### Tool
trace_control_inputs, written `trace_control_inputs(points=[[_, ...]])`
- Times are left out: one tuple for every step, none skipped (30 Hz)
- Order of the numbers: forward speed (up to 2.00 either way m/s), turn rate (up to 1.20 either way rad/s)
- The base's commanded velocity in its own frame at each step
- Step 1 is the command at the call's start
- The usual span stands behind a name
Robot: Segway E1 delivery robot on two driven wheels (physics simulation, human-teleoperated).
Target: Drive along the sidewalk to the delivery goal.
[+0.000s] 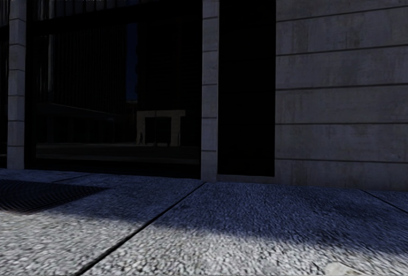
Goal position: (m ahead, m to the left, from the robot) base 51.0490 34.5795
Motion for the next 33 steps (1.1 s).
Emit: trace_control_inputs(points=[[1.60,0.66],[1.60,0.66],[1.60,0.66],[1.60,0.66],[1.60,0.68],[1.60,0.72],[1.60,0.74],[1.60,0.74],[1.60,0.75],[1.60,0.75],[1.60,0.75],[1.60,0.75],[1.60,0.75],[1.60,0.75],[1.60,0.75],[1.60,0.75],[1.60,0.75],[1.60,0.75],[1.60,0.76],[1.60,0.76],[1.60,0.76],[1.60,0.76],[1.60,0.76],[1.60,0.76],[1.60,0.76],[1.60,0.76],[1.60,0.80],[1.60,0.81],[1.60,0.82],[1.60,0.82],[1.60,0.82],[1.60,0.82],[1.60,0.82]])
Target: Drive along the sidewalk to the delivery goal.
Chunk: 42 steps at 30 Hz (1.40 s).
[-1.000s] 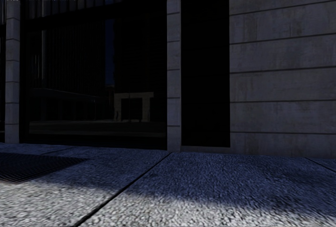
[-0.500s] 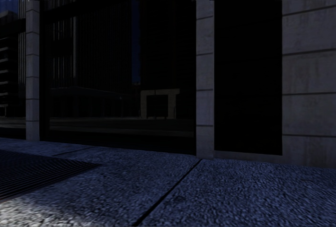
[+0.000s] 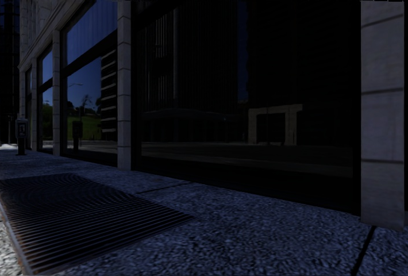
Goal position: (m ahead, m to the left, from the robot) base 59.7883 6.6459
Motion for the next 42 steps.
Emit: trace_control_inputs(points=[[1.60,0.82],[1.60,0.82],[1.60,0.82],[1.60,0.82],[1.60,0.82],[1.60,0.82],[1.60,0.82],[1.60,0.82],[1.60,0.82],[1.60,0.82],[1.60,0.82],[1.60,0.82],[1.60,0.82],[1.60,0.82],[1.65,0.82],[2.00,0.82],[2.00,0.82],[2.00,0.82],[2.00,0.81],[2.00,0.81],[2.00,0.80],[2.00,0.80],[2.00,0.80],[2.00,0.80],[2.00,0.78],[2.00,0.77],[2.00,0.76],[2.00,0.76],[2.00,0.76],[2.00,0.74],[2.00,0.72],[2.00,0.69],[2.00,0.59],[2.00,0.59],[2.00,0.00],[2.00,0.00],[2.00,0.00],[2.00,0.00],[2.00,0.00],[2.00,0.00],[2.00,0.00],[2.00,0.00]])
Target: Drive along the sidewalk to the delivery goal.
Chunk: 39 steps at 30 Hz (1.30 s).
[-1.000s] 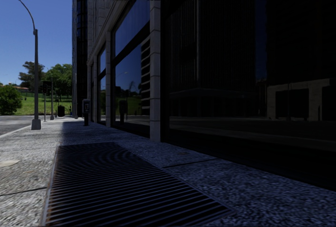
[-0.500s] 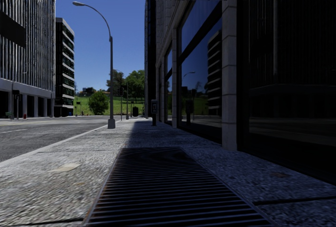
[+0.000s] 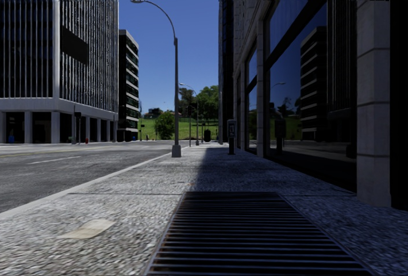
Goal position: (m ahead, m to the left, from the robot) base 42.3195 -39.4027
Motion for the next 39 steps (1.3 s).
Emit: trace_control_inputs(points=[[2.00,0.00],[2.00,0.00],[2.00,0.00],[2.00,0.00],[2.00,0.00],[2.00,0.00],[2.00,0.00],[2.00,0.00],[2.00,0.00],[2.00,0.00],[2.00,0.00],[2.00,0.00],[2.00,0.00],[2.00,0.00],[2.00,0.00],[2.00,0.00],[2.00,0.00],[2.00,0.00],[2.00,0.00],[2.00,0.00],[2.00,0.00],[2.00,0.00],[2.00,0.00],[2.00,0.00],[2.00,0.00],[2.00,0.00],[2.00,0.00],[2.00,0.00],[2.00,0.00],[2.00,0.00],[2.00,0.00],[2.00,0.00],[2.00,0.00],[2.00,0.00],[2.00,0.00],[2.00,0.00],[2.00,0.00],[2.00,0.00],[2.00,0.00]])
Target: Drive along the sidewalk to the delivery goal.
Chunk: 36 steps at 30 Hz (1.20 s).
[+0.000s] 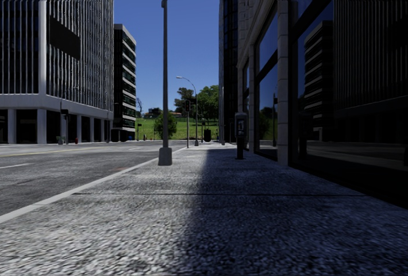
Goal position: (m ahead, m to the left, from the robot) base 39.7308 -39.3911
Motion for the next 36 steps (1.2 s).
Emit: trace_control_inputs(points=[[2.00,0.00],[2.00,0.00],[2.00,0.00],[2.00,0.00],[2.00,0.00],[2.00,0.00],[2.00,0.00],[2.00,0.00],[2.00,0.00],[2.00,0.00],[2.00,0.00],[2.00,0.00],[2.00,0.00],[2.00,0.00],[2.00,0.00],[2.00,0.00],[2.00,0.00],[2.00,0.00],[2.00,0.00],[2.00,0.00],[2.00,0.00],[2.00,0.00],[2.00,0.00],[2.00,0.00],[2.00,0.00],[2.00,0.00],[2.00,0.00],[2.00,0.00],[2.00,0.00],[2.00,0.00],[2.00,0.00],[2.00,0.00],[2.00,0.00],[2.00,0.00],[2.00,0.00],[2.00,0.00]])
